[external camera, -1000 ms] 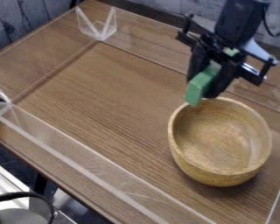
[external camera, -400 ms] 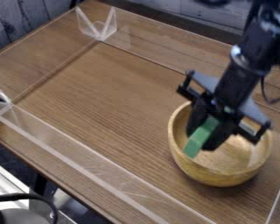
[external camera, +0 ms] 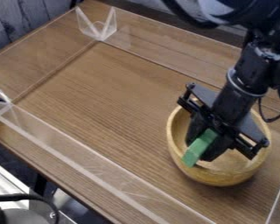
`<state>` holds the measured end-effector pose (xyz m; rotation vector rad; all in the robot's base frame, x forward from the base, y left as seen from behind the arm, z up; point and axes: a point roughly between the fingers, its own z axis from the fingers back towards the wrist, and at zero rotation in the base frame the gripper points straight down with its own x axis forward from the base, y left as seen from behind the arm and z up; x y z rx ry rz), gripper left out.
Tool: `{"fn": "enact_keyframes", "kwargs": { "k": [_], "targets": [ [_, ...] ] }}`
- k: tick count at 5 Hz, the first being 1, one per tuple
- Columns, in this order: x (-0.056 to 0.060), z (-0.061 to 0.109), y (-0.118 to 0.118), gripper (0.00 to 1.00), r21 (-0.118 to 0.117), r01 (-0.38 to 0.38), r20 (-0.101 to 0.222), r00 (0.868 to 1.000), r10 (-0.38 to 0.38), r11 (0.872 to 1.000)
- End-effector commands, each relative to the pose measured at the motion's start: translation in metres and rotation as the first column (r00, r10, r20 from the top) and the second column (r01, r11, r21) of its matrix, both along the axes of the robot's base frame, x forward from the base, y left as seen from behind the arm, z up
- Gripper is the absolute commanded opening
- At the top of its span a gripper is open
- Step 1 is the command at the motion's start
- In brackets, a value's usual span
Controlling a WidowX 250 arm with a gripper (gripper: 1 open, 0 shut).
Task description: Put the green block in the brown bowl
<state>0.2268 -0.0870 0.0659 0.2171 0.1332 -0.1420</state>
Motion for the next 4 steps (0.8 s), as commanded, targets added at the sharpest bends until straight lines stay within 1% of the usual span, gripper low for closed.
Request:
{"fn": "enact_keyframes", "kwargs": {
  "k": [1, 2, 3, 4],
  "targets": [
    [0.0139, 0.0052, -0.0020, 0.00, -0.027, -0.035, 0.042, 0.998, 0.036, 0.999],
    [0.0131, 0.0043, -0.0008, 0.00, -0.055, -0.051, 0.022, 0.998, 0.053, 0.997],
    [0.0127, 0.0002, 0.0004, 0.00, -0.076, -0.069, -0.004, 0.998, 0.069, 0.995],
    [0.0103, -0.0004, 0.0070, 0.00, -0.100, -0.041, -0.008, 0.999, 0.040, 0.994]
  ]
}}
